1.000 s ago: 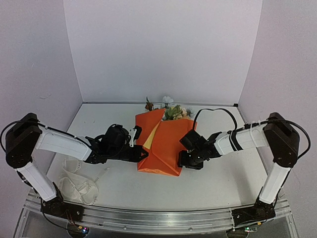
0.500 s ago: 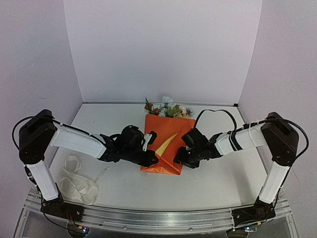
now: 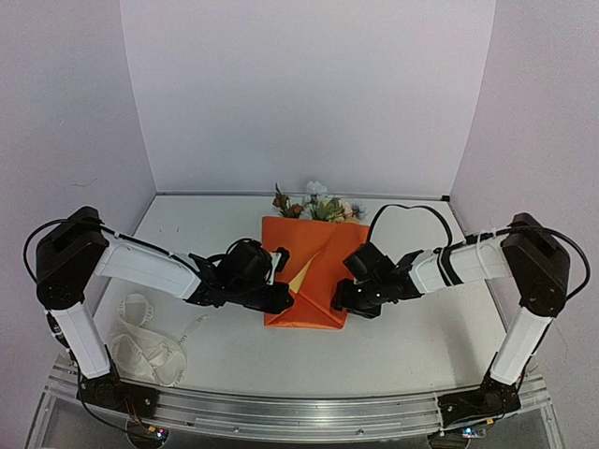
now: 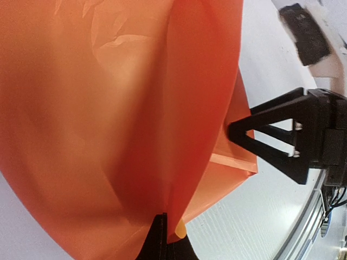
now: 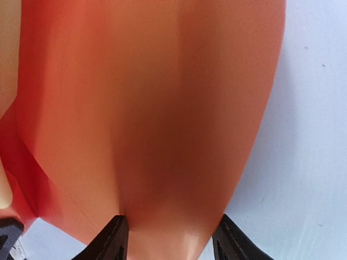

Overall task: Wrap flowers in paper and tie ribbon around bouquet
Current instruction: Fold the 2/3-folded wrapping paper at the center of the board.

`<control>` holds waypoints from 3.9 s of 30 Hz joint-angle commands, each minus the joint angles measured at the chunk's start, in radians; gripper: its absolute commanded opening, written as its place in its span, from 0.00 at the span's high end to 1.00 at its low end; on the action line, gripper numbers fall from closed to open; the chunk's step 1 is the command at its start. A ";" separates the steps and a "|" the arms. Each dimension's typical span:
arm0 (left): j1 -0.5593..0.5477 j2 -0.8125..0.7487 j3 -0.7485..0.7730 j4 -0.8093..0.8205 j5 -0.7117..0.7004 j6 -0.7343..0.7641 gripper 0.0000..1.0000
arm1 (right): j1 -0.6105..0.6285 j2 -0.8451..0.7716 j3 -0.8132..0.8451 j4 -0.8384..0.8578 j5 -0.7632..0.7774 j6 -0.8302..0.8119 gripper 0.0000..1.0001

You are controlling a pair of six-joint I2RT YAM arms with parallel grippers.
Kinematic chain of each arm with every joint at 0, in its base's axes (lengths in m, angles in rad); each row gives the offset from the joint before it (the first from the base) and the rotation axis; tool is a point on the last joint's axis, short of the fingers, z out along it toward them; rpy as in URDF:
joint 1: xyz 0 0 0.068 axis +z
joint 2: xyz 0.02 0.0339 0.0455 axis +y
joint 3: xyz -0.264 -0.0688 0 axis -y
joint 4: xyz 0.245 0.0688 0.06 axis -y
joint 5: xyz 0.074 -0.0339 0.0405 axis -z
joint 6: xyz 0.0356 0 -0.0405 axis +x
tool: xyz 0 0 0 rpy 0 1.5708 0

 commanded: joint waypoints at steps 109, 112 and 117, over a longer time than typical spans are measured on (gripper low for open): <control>-0.012 0.175 0.247 -0.074 0.174 0.026 0.99 | 0.070 -0.249 -0.148 0.063 0.105 0.087 0.48; -0.012 0.181 0.251 -0.074 0.176 0.028 0.99 | 0.034 -0.281 -0.130 0.063 0.083 0.087 0.38; -0.013 0.191 0.258 -0.074 0.182 0.026 0.99 | -0.052 -0.220 -0.035 0.064 -0.004 0.085 0.28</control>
